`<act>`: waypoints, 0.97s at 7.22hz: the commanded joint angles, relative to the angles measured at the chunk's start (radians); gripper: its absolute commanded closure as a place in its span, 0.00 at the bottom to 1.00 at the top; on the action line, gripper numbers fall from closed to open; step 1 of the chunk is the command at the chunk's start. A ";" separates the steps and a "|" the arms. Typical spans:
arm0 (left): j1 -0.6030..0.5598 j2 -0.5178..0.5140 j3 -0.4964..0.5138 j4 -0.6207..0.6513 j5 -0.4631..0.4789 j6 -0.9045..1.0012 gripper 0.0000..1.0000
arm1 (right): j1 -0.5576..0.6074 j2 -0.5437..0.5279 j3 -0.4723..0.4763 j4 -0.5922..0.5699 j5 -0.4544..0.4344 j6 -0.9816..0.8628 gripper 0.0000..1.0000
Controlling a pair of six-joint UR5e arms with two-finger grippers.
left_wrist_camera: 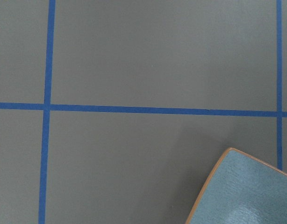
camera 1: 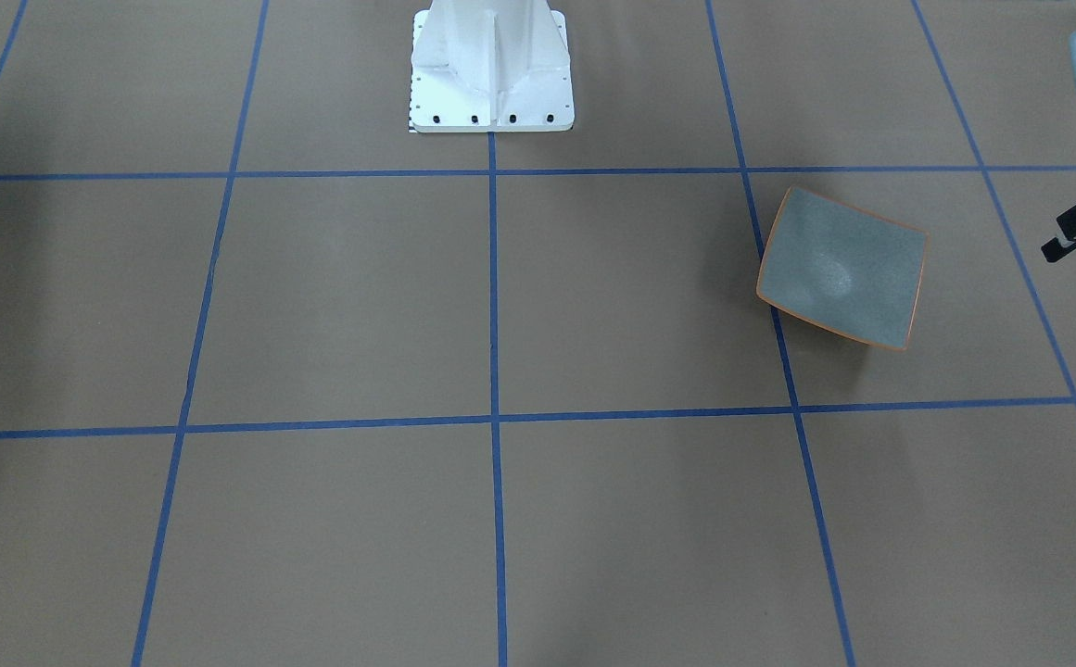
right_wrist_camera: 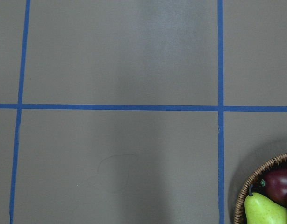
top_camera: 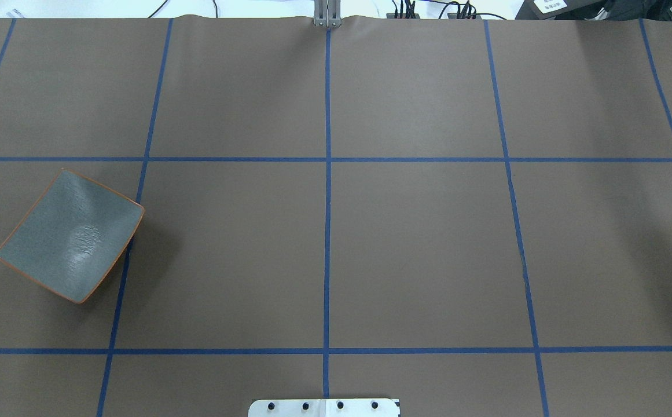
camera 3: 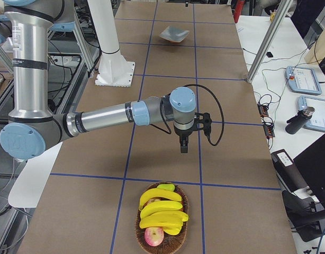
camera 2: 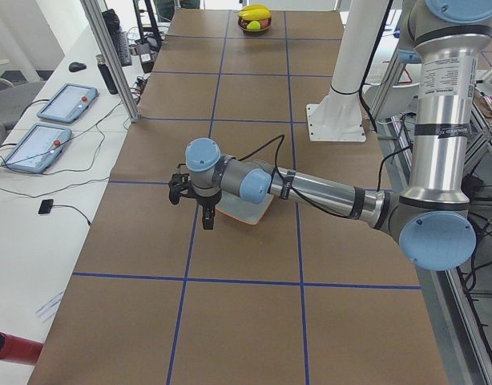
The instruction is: Transfer all bananas from basket to plate
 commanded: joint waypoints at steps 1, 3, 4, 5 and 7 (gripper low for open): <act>0.002 -0.001 -0.008 -0.005 -0.001 -0.004 0.00 | -0.010 -0.025 0.004 0.008 -0.015 0.019 0.00; 0.013 -0.001 -0.005 -0.003 0.001 -0.002 0.00 | -0.026 -0.041 -0.003 0.005 -0.063 0.009 0.01; 0.015 -0.003 0.004 -0.002 0.005 0.000 0.00 | -0.040 -0.062 -0.003 0.006 -0.102 0.004 0.01; 0.021 -0.005 0.000 -0.002 0.008 0.000 0.00 | -0.040 -0.076 -0.001 0.008 -0.112 -0.019 0.02; 0.036 -0.003 -0.002 -0.002 0.007 -0.002 0.00 | -0.121 -0.098 -0.001 0.003 -0.153 -0.082 0.05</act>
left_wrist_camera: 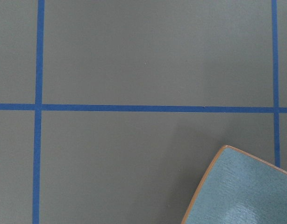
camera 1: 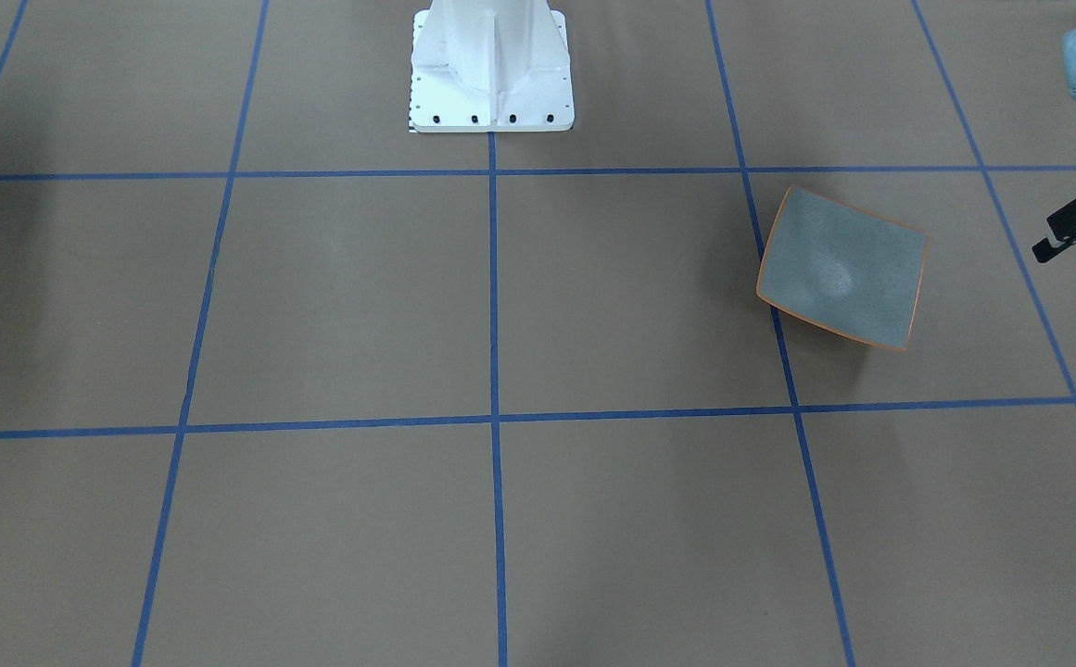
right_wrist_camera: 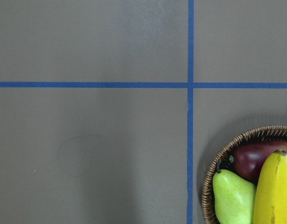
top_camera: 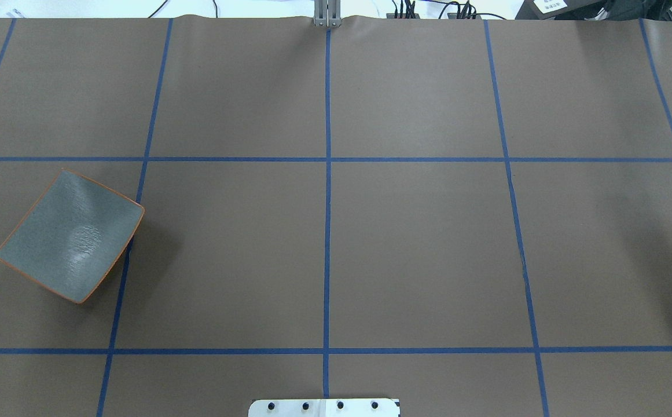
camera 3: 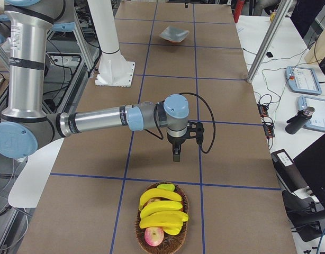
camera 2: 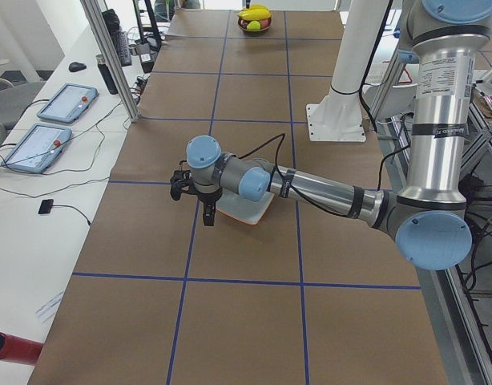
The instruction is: Transfer all bananas from basket to plate
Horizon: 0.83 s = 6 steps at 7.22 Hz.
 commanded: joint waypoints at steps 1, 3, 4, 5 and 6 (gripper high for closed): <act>0.017 0.003 -0.006 0.002 -0.005 -0.003 0.00 | -0.087 -0.034 0.005 -0.001 -0.046 -0.033 0.05; 0.019 0.002 -0.017 0.000 -0.005 -0.004 0.00 | -0.120 -0.071 -0.001 -0.004 -0.135 -0.074 0.05; 0.019 0.003 -0.038 0.002 -0.005 -0.006 0.00 | -0.120 -0.090 -0.001 -0.006 -0.147 -0.070 0.05; 0.022 0.003 -0.053 0.000 -0.005 -0.056 0.00 | -0.120 -0.105 -0.005 -0.007 -0.194 -0.066 0.05; 0.046 0.005 -0.082 -0.001 -0.001 -0.108 0.00 | -0.120 -0.108 -0.027 -0.007 -0.207 -0.056 0.06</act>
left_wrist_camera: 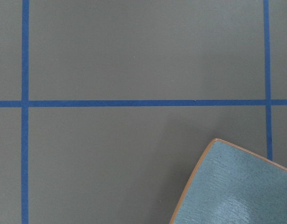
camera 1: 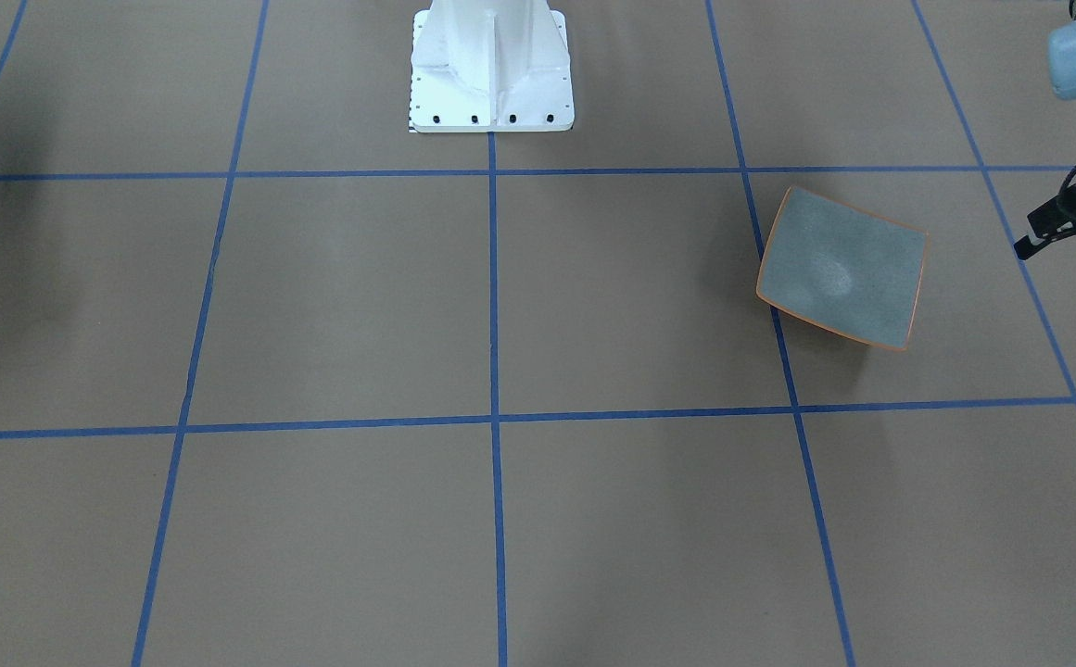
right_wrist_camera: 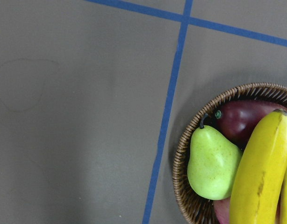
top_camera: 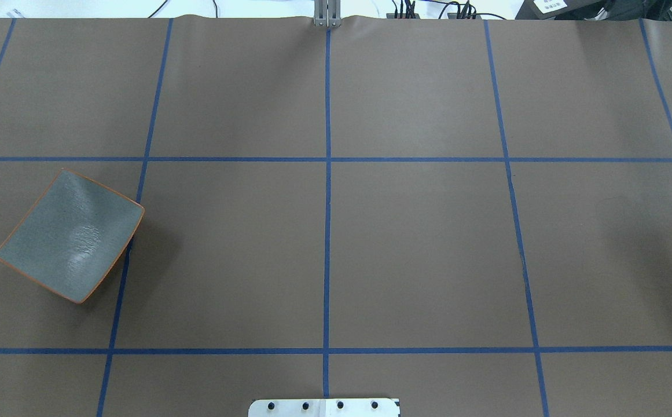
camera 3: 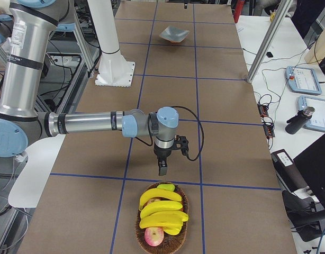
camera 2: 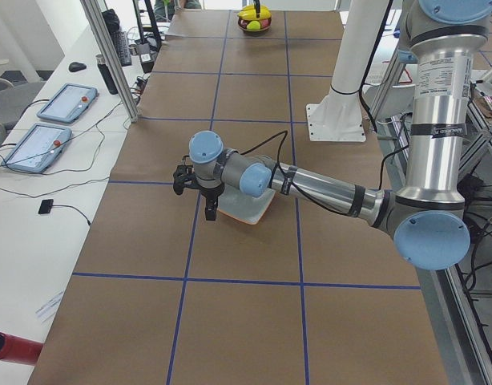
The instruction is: Transfer all bananas from basket to plate
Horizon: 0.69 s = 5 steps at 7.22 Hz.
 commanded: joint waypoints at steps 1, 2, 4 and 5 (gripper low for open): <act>0.022 0.001 -0.036 -0.002 0.005 -0.058 0.00 | -0.001 -0.014 -0.035 -0.001 -0.032 0.011 0.06; 0.021 0.003 -0.042 -0.002 0.005 -0.058 0.00 | -0.002 -0.011 -0.076 0.008 -0.033 0.009 0.08; 0.021 0.007 -0.052 -0.002 0.007 -0.058 0.00 | -0.006 -0.012 -0.075 0.002 -0.082 0.011 0.10; 0.022 0.009 -0.057 -0.002 0.007 -0.058 0.00 | -0.010 -0.014 -0.078 0.001 -0.129 0.012 0.11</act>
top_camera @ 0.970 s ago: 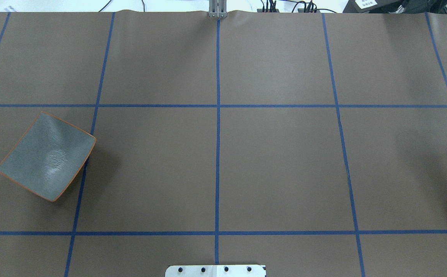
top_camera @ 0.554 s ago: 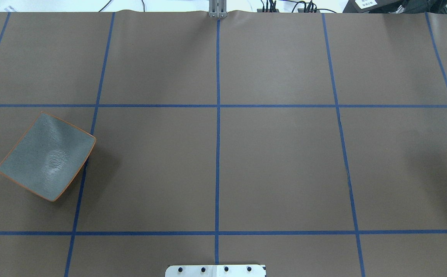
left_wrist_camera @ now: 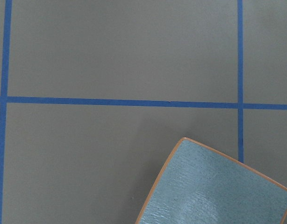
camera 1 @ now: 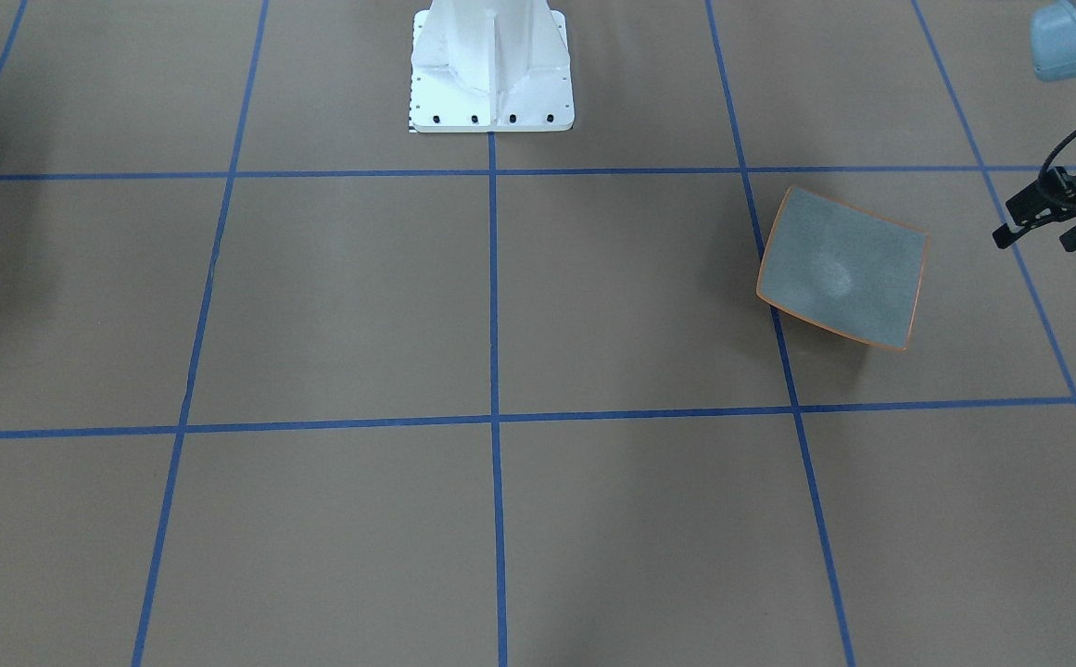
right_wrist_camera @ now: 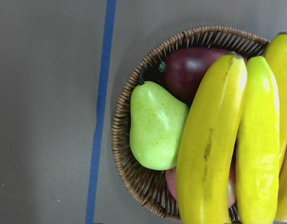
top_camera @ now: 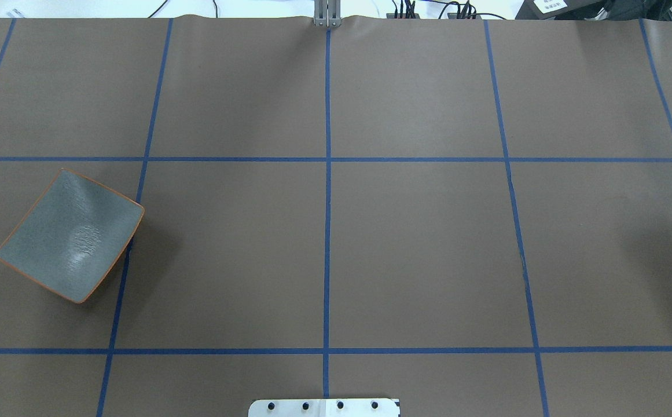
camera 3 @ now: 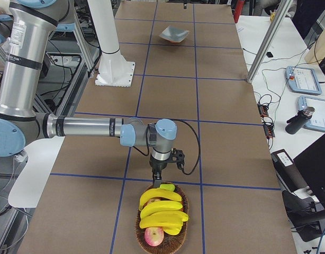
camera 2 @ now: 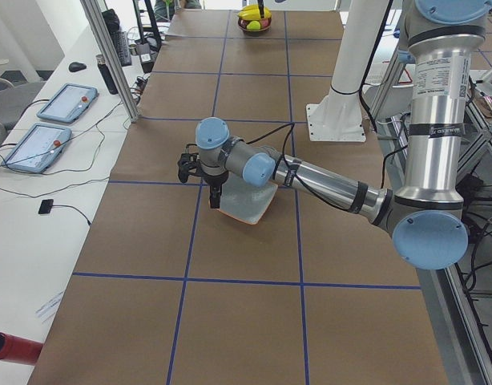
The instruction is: Transfer all bananas from basket to plate
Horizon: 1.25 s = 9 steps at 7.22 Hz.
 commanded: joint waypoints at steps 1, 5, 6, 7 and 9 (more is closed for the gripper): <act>0.001 0.002 -0.008 0.000 -0.001 0.000 0.00 | -0.006 -0.002 -0.005 -0.002 -0.051 0.005 0.11; 0.001 0.006 -0.013 0.000 0.000 0.000 0.00 | -0.024 -0.002 -0.027 0.056 -0.053 -0.018 0.13; 0.001 0.006 -0.013 0.000 0.000 0.000 0.00 | -0.024 -0.002 -0.094 0.146 -0.051 -0.023 0.14; 0.001 0.006 -0.014 0.000 0.000 0.000 0.00 | -0.024 -0.003 -0.132 0.219 -0.036 -0.017 0.14; 0.001 0.006 -0.029 0.002 -0.004 -0.002 0.00 | -0.029 -0.017 -0.130 0.225 -0.022 -0.009 0.14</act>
